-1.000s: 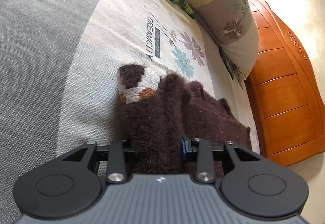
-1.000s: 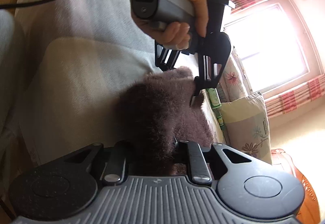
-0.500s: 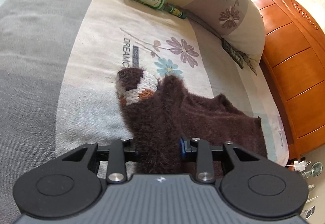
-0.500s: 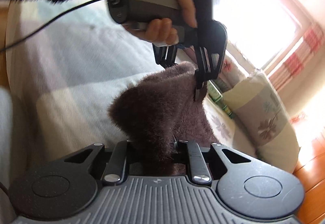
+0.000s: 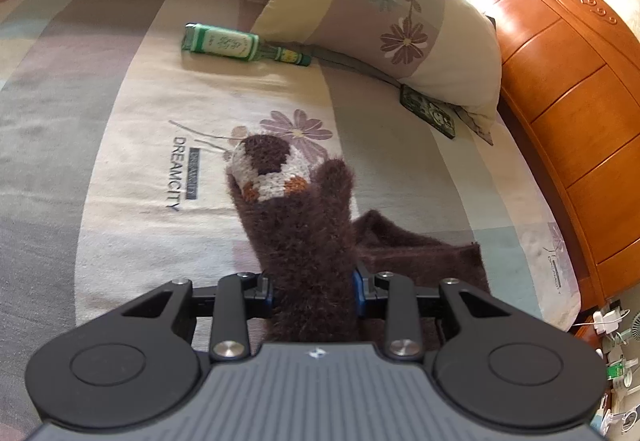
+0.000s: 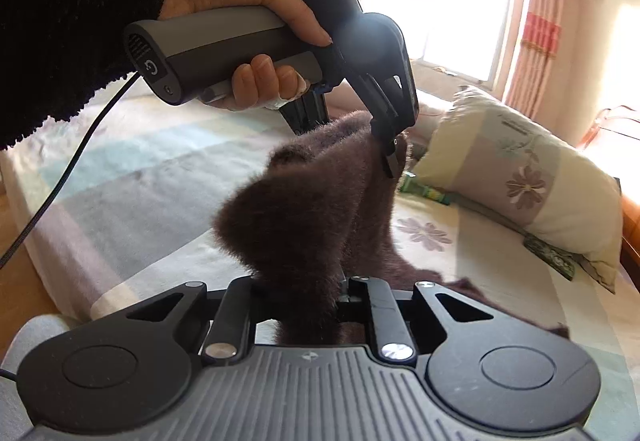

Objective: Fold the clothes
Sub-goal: 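Lift the gripped sweater end upward with both grippers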

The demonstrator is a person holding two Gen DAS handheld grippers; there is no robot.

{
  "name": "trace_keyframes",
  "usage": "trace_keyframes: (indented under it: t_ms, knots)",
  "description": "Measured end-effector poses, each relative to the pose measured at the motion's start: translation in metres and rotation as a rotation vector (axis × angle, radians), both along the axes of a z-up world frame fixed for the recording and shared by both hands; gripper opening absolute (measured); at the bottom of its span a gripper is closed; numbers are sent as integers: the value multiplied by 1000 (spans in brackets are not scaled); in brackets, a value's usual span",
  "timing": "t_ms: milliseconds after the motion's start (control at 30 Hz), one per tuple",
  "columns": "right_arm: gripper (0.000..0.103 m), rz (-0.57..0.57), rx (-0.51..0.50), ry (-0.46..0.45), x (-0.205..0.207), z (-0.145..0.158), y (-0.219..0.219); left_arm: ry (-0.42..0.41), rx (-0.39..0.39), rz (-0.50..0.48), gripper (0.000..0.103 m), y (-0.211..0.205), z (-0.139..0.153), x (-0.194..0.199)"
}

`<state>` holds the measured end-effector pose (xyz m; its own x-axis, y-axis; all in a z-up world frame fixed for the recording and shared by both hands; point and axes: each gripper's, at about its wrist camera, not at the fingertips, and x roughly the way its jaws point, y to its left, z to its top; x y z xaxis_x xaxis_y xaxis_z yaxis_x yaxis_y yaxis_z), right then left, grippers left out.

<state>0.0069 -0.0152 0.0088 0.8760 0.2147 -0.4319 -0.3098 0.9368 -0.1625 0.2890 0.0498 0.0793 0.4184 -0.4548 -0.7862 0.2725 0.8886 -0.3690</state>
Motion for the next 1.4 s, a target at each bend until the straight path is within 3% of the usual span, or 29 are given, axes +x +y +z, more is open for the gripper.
trace_keyframes:
  t_ms: [333,500,700,1000,1400]
  knots:
    - [19,-116,134,-8,-17,11,-93,-28,39,-113,32,-109,27,-15]
    - [19,-173,218,22,-20,3,-141,-10,70,-168,32,-166,20,-17]
    - [19,-225,240,43,-22,-11,-178,39,107,-225,32,-219,7,-17]
    - [19,-276,282,84,-24,-33,-211,101,141,-267,32,-266,-21,-14]
    - [19,-333,447,174,-25,-59,-248,167,204,-319,33,-312,-64,-11]
